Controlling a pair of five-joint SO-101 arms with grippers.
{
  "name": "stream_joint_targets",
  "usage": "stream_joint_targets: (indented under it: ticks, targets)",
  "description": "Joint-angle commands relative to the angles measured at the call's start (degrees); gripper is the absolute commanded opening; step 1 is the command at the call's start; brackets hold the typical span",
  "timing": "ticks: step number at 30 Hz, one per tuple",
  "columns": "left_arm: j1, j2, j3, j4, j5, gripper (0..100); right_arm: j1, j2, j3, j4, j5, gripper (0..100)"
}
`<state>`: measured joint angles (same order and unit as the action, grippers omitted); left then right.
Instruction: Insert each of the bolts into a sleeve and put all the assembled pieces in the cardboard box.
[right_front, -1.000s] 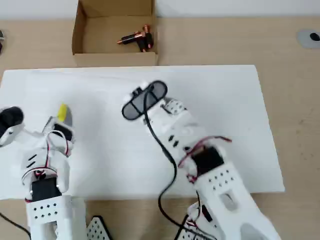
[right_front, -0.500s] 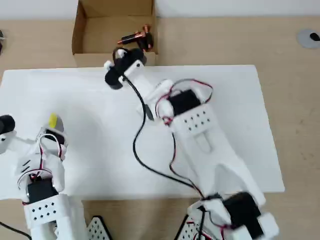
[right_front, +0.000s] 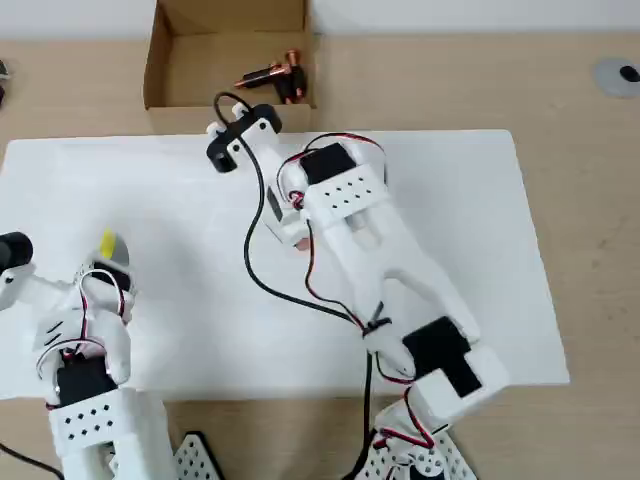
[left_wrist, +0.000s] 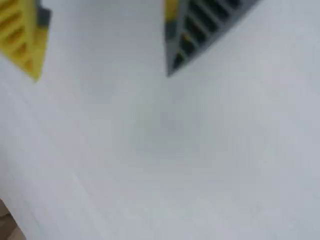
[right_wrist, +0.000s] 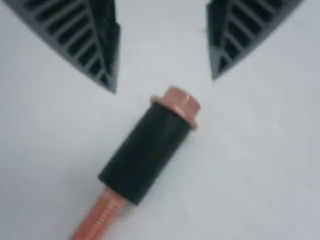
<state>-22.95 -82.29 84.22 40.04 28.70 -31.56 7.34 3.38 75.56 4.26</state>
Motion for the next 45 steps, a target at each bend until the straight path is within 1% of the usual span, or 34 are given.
stream_joint_targets:
  ticks: [1, 7, 12, 18, 21, 27, 34, 45]
  targets:
    - [-0.44, -0.4, -0.26, 0.18, 0.35, 18, -0.31, 1.45, -3.12, -1.58, -3.43, 16.0]
    - [-0.44, -0.31, -0.26, 0.18, 0.26, 18, -0.04, 4.0, -2.95, -3.78, -8.97, 16.0]
    - [-0.44, -0.22, -0.26, 0.18, 0.26, 18, 0.04, 5.67, -3.03, -5.71, -10.64, 16.0]
    - [-0.53, -0.31, -0.26, 1.05, 0.26, 18, 3.38, 9.8, -3.12, -8.53, -12.4, 16.1]
    - [-0.53, -0.4, -0.35, 2.55, 0.26, 18, 3.56, 10.86, -3.12, -10.11, -12.48, 16.1]
    - [-2.02, -0.4, -0.35, 2.55, 0.26, 18, 3.3, 11.12, -3.12, -11.25, -12.31, 16.1]
    - [-2.11, -0.4, -0.35, 2.55, 0.26, 18, 3.3, 11.21, -2.59, -11.25, -12.57, 16.1]
    - [-2.2, -0.4, -0.35, 2.64, 0.26, 18, 3.3, 11.21, 2.24, -12.92, -13.63, 16.1]
